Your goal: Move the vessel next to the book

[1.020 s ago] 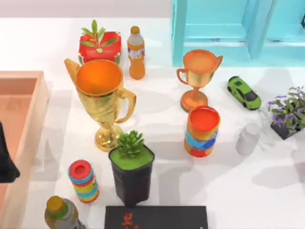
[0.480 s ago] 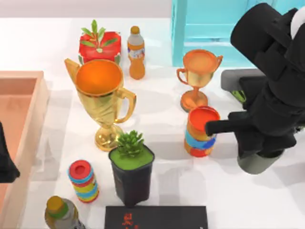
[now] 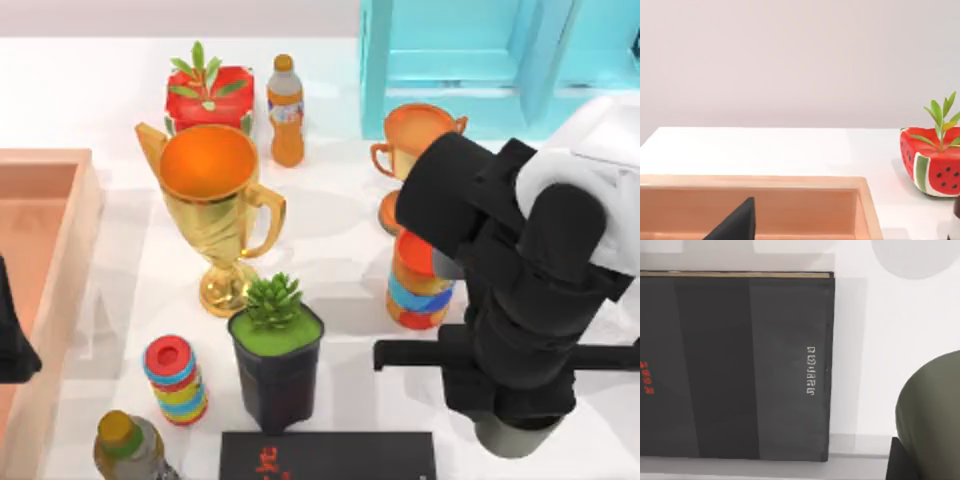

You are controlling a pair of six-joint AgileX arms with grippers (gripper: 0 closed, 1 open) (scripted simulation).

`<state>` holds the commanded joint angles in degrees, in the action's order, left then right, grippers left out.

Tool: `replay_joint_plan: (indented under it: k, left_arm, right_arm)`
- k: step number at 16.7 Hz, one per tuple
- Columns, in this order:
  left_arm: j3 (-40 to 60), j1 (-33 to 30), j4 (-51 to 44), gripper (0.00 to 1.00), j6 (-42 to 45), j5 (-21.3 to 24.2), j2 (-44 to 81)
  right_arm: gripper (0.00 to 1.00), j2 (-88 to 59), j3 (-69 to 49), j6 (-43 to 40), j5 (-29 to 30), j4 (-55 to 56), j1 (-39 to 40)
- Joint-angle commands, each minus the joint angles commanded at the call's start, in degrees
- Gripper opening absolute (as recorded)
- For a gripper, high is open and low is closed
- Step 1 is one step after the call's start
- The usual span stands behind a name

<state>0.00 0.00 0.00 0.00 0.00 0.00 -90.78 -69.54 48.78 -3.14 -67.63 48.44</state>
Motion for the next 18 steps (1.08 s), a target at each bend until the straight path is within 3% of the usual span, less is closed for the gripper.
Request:
replay_joint_plan:
  k: [8, 14, 18]
  left_arm:
    - [0.00, 0.00, 0.00, 1.00, 0.00, 0.00, 0.00]
    - [0.00, 0.00, 0.00, 1.00, 0.00, 0.00, 0.00]
    - [0.00, 0.00, 0.00, 1.00, 0.00, 0.00, 0.00]
  right_arm:
    - [0.00, -0.23, 1.07, 0.65, 0.04, 1.03, -0.05]
    - [0.00, -2.09, 10.67, 0.24, 0.03, 13.00, -0.15]
    - [0.00, -2.55, 12.81, 0.16, 0.17, 15.23, -0.17]
